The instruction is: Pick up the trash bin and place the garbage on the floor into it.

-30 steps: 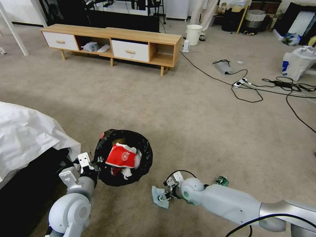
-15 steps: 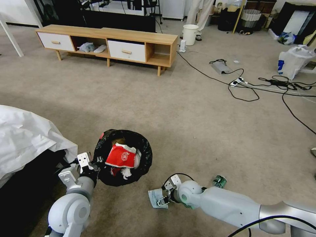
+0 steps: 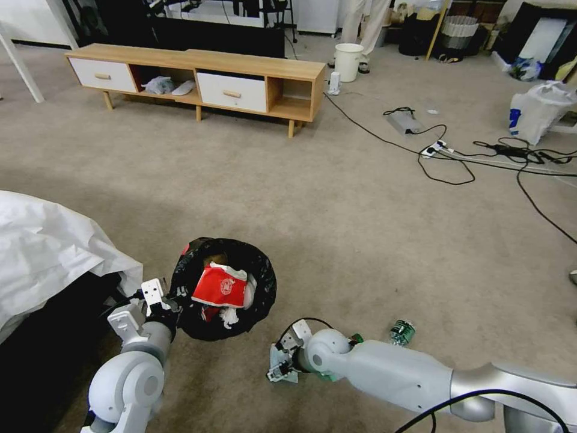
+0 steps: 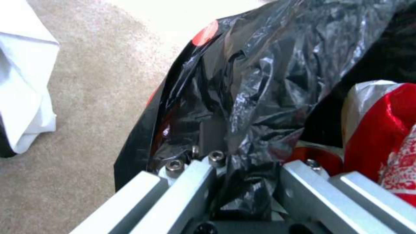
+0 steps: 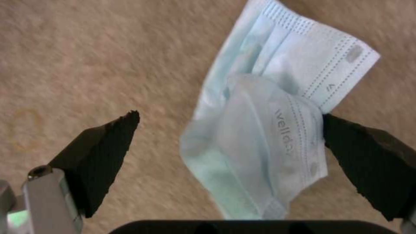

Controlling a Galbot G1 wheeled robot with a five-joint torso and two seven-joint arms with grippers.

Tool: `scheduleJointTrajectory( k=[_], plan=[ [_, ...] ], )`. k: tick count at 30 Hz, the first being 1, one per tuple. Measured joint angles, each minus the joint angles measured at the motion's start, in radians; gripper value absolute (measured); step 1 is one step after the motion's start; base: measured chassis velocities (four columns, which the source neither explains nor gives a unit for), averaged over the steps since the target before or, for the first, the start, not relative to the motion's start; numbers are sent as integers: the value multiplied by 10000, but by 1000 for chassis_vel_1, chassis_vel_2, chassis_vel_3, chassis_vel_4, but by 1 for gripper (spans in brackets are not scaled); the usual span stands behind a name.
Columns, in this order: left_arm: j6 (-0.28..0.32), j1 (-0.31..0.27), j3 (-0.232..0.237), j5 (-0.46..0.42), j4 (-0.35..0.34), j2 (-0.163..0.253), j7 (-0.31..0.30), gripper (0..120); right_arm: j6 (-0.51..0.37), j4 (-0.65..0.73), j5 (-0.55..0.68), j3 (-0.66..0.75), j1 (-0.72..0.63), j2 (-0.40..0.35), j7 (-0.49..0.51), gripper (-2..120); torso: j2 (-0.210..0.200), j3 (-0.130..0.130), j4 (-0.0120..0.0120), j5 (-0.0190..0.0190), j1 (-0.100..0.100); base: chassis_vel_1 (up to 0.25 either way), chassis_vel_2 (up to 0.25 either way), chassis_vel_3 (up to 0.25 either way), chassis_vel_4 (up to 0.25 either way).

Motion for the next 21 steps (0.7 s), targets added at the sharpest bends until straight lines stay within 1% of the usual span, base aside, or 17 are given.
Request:
scheduleJointTrajectory(
  k=[4,10,21],
  plan=[
    [-1,-17,-12,-15,29,12,8,0,4,33,116,-140,137,290,82,100,0,-1,-1,-2,0,0,0,0,0],
    [-3,-13,-46,-41,31,38,20,0,11,56,201,-241,212,392,172,100,0,-2,-5,-4,0,0,0,0,0],
    [-6,-8,-4,-57,21,61,33,0,48,207,285,-189,99,-11,432,100,1,-2,-7,-5,0,0,0,0,0]
  ],
)
